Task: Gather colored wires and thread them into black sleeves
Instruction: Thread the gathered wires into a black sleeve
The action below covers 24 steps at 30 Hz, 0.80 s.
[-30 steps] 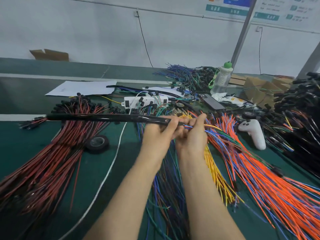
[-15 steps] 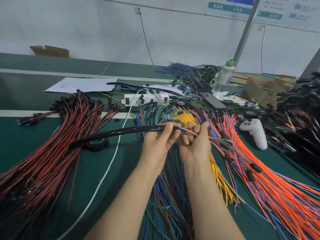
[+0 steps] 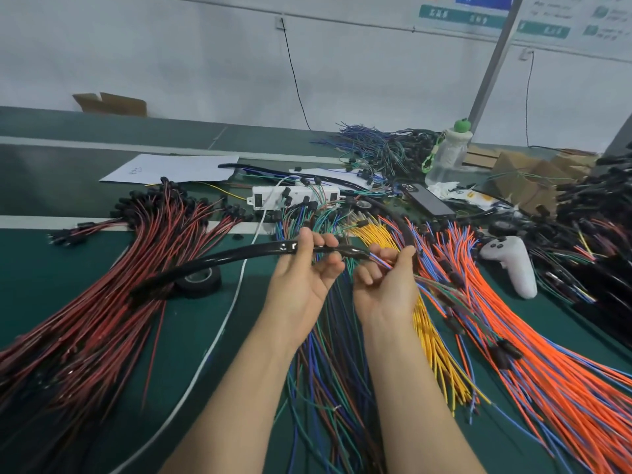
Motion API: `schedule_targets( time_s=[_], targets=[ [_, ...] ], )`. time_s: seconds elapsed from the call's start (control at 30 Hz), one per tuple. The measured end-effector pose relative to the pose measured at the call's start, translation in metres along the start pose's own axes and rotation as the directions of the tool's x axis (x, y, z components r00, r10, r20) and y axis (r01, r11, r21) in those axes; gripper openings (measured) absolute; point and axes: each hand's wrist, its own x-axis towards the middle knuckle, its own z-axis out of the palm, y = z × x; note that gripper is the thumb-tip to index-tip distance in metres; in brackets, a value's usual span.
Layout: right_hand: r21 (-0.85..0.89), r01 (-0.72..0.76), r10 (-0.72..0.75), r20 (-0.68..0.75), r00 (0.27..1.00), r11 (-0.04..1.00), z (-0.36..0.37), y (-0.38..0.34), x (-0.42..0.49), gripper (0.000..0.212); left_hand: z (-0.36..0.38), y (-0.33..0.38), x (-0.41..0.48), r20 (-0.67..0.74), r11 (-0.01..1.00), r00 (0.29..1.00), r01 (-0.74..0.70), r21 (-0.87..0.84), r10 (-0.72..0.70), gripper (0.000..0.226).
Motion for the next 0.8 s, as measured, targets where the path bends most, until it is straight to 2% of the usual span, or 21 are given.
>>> schedule_targets(
  time_s=[0.07,0.13,0.2,0.27,0.33,0.4,0.6,0.8],
  targets=[
    [-0.081,0.011,-0.007,0.051,0.999,0.997,0.001,0.003,-0.001,0.051,0.003,-0.005,0.001,-0.002,0.999,1.000,-0.008,0.031,0.008,0.030],
    [-0.096,-0.049,0.060,0.118,0.991,0.994,0.001,0.001,0.000,0.053,0.002,-0.004,0.002,0.005,1.000,1.000,-0.006,0.014,0.006,0.030],
    [-0.073,-0.122,0.135,0.199,0.971,0.990,0.001,-0.002,0.001,0.053,0.000,0.003,0.004,0.013,0.998,1.000,-0.005,-0.061,0.006,0.030],
    [-0.040,-0.129,0.135,0.230,0.964,0.991,0.001,-0.006,0.001,0.046,-0.005,0.012,0.006,0.019,0.986,1.000,-0.015,-0.167,0.019,0.030],
    [0.025,-0.083,0.077,0.169,0.983,0.996,-0.001,-0.007,0.001,0.040,-0.010,0.018,0.008,0.008,0.975,0.999,-0.032,-0.221,0.035,0.031],
    [0.085,-0.040,0.032,0.094,0.995,0.996,-0.003,-0.009,0.001,0.042,-0.014,0.019,0.009,-0.020,0.980,0.999,-0.034,-0.196,0.031,0.032],
    [0.088,0.002,-0.004,0.016,1.000,0.996,-0.004,-0.012,0.002,0.043,-0.005,0.004,0.005,-0.029,0.984,0.997,0.069,-0.165,-0.075,0.031],
    [-0.115,0.115,-0.116,0.002,0.993,0.987,0.002,0.003,-0.002,0.045,0.008,-0.016,-0.003,0.015,0.995,0.999,0.053,-0.085,-0.052,0.029]
  ],
)
